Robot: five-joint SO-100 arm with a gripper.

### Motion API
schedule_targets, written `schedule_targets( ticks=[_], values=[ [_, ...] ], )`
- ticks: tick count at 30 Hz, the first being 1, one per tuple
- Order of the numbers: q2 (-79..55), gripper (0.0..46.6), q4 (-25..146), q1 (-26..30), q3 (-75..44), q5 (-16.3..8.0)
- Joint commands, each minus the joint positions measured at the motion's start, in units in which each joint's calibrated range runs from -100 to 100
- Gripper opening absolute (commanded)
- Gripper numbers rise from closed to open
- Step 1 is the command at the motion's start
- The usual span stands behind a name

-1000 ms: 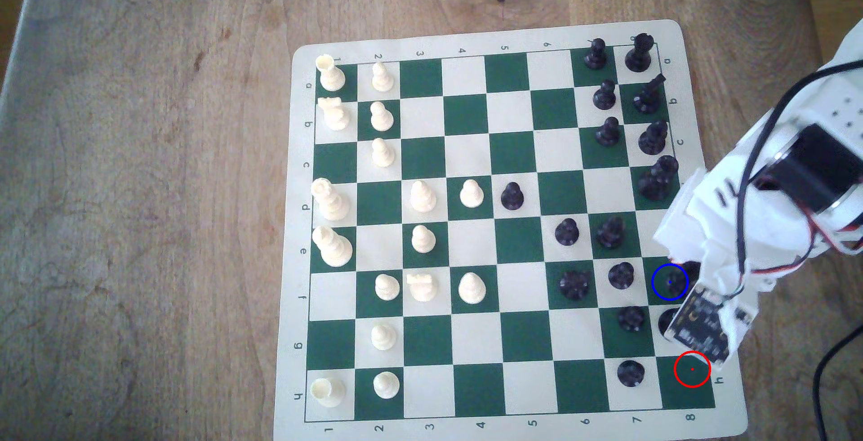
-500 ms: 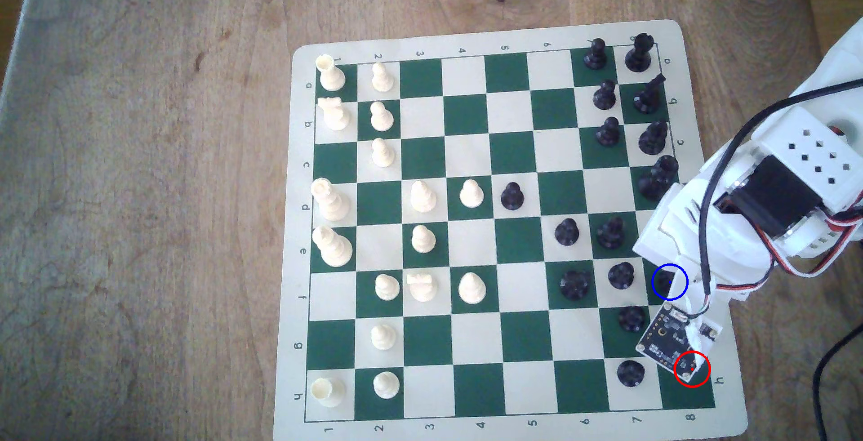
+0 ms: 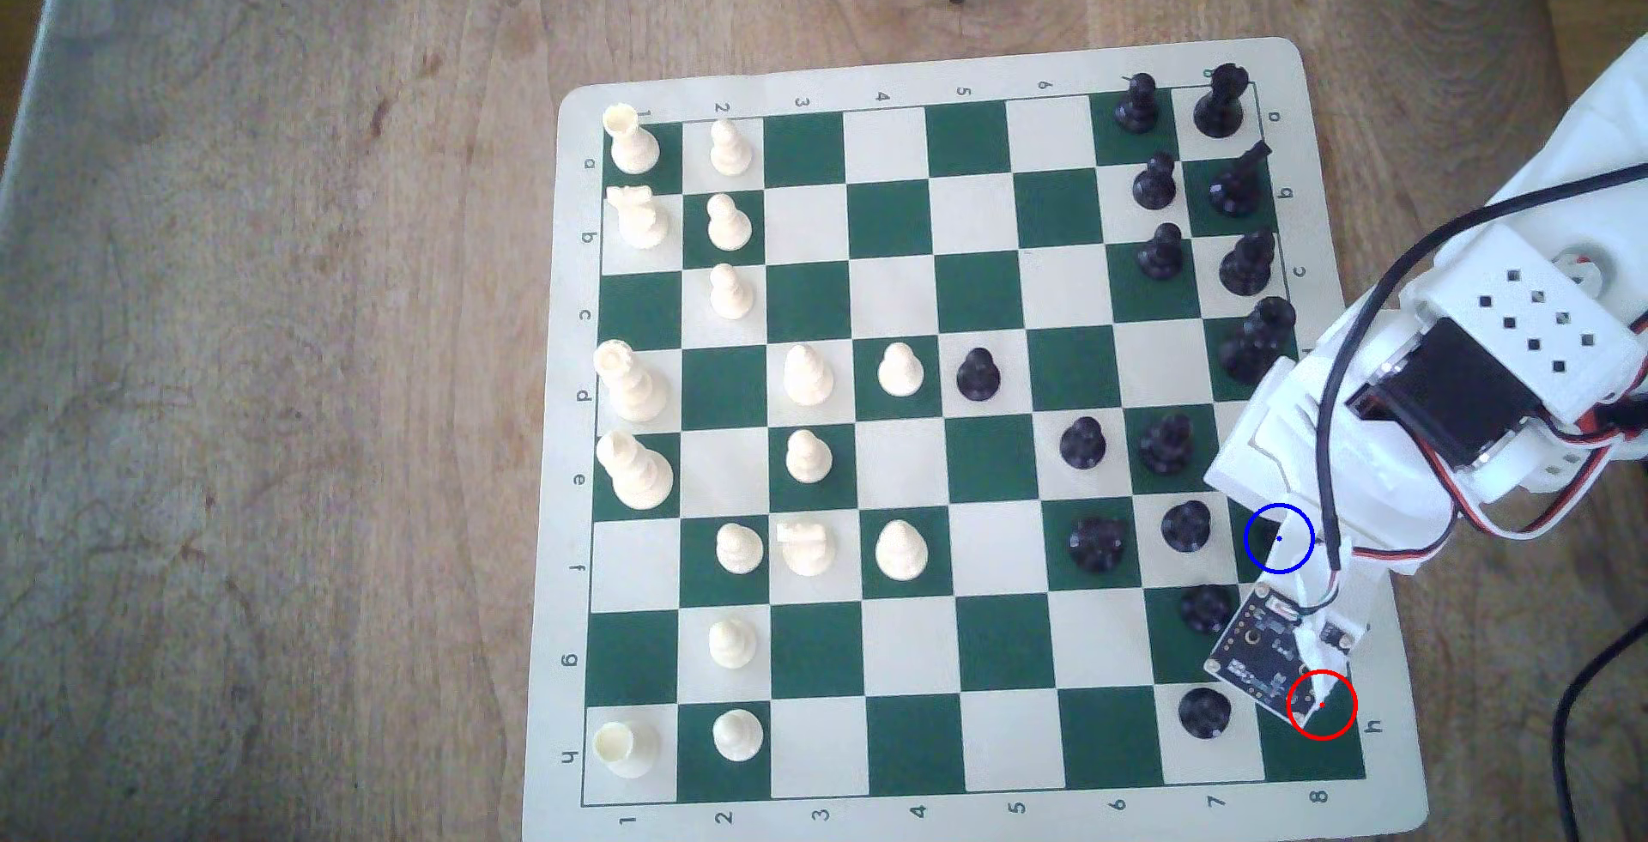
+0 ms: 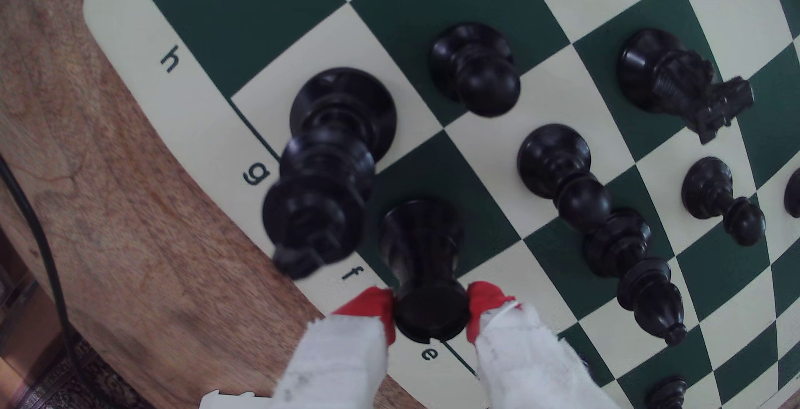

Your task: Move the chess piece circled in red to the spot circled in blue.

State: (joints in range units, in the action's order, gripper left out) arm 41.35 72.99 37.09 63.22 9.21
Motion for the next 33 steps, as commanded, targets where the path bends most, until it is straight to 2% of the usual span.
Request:
schedule_targets(
  ticks=[1,8,9,10,11,19,33],
  values=[
    [-0.26,1.0,-0.83,0.33,-0.93,0.2],
    [-1.45,1.4,-1.73,0.49,-0.93,0.2],
    [-1.45,2.2,-1.73,0.49,-0.84,0.2],
    [-1.37,6.5,-1.65,0.49,-0.84,0.2],
    [-1.2,7.9,-1.57,0.49,-0.84,0.2],
    [-0.18,13.4,-1.57,1.04,-1.3,-0.44],
    [6.02,16.2,2.03,-1.08,-6.01,-0.39]
  ],
)
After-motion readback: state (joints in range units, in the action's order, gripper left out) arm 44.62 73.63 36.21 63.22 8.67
